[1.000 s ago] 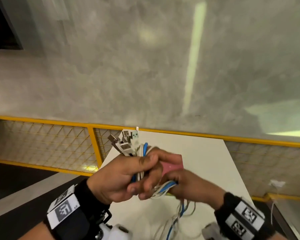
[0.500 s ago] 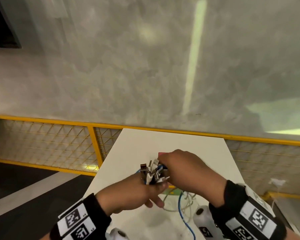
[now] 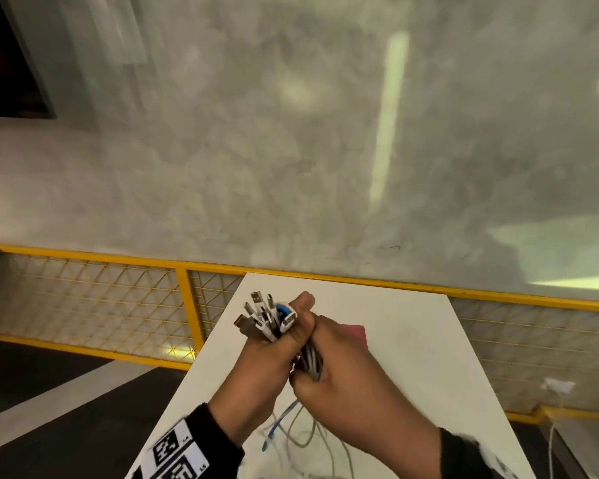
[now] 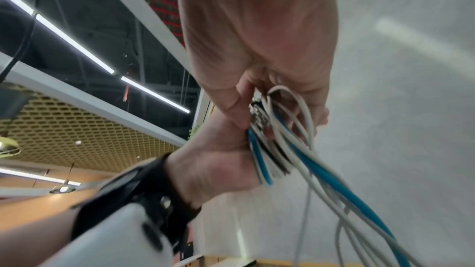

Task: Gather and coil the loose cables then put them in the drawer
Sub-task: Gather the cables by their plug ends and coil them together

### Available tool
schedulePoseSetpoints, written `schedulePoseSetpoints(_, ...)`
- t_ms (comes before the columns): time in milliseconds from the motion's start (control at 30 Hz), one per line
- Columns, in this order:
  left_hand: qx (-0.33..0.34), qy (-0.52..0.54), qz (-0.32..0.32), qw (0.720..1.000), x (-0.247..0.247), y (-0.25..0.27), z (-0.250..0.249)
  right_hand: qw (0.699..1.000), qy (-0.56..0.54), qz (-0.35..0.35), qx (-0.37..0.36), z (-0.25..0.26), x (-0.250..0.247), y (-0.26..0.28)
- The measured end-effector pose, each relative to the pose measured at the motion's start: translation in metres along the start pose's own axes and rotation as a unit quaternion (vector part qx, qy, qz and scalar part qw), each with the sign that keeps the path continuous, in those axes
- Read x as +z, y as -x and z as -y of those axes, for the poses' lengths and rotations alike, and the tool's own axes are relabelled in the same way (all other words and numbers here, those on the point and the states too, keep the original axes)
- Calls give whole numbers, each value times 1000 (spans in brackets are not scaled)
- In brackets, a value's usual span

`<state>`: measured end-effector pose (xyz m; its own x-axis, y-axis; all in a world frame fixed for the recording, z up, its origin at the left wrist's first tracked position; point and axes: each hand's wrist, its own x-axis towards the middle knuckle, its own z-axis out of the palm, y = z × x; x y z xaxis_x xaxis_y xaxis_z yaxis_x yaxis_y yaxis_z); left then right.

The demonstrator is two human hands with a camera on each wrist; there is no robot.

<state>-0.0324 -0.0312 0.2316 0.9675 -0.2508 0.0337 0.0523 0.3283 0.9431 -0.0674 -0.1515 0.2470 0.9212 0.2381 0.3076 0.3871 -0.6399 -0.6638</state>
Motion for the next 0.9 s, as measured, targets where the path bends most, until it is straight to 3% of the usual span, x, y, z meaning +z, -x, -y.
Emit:
schedulePoseSetpoints(133,-2,79,5,997,8,-1,-6,996,-68,-56,8,-5,10,4)
schedulePoseSetpoints(233,10,145,18,989,10,-7,-15,986,-135,-77,56,-11,16,8)
schedulePoseSetpoints(400,18,227,23,974,10,-17,-32,981,-155,6,114,-29,26,10)
schedulePoseSetpoints(500,5,249,40,968,15,-17,-37,972,-200,81,89,-35,31,13)
schedulePoseSetpoints(633,-3,247,76,966,16,-15,-39,956,-252,131,68,-37,32,16)
schedulePoseSetpoints(767,20,207,75,975,6,-17,-47,942,-284,151,94,-61,34,21)
schedulePoseSetpoints(900,37,209,55,976,-7,-23,-51,971,-185,123,87,-95,45,34)
